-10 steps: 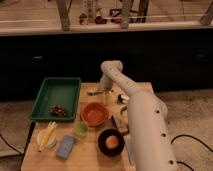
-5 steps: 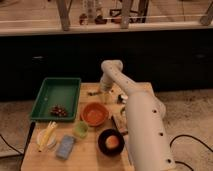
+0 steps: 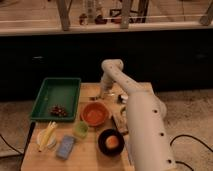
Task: Place fork in plastic cup
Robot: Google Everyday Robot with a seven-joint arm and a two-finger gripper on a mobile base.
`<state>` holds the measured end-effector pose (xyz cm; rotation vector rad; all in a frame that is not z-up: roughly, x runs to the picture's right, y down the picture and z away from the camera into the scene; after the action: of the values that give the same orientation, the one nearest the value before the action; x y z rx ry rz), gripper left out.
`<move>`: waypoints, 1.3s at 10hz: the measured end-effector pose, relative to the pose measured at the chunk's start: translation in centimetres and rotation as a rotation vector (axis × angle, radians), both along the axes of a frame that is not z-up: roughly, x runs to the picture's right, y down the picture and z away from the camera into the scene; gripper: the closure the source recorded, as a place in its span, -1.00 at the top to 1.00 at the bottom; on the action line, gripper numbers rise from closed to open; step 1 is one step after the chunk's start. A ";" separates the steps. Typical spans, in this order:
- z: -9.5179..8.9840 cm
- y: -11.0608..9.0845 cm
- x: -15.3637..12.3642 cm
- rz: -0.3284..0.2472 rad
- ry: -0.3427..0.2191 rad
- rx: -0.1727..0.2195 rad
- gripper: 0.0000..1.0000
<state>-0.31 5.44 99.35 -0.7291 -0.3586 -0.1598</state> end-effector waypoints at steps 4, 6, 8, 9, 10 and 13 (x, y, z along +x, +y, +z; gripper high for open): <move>0.1 0.1 0.4 0.007 0.004 -0.002 -1.00; 0.1 0.1 0.5 0.007 0.004 -0.003 -1.00; -0.6 0.1 0.7 -0.003 0.004 0.013 -1.00; -1.4 -0.4 0.8 0.001 0.001 0.025 -1.00; -2.1 -0.8 0.4 0.002 -0.005 0.040 -1.00; -3.4 -1.9 0.0 0.004 -0.010 0.063 -1.00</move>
<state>-0.27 3.56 95.96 -0.6658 -0.3627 -0.1701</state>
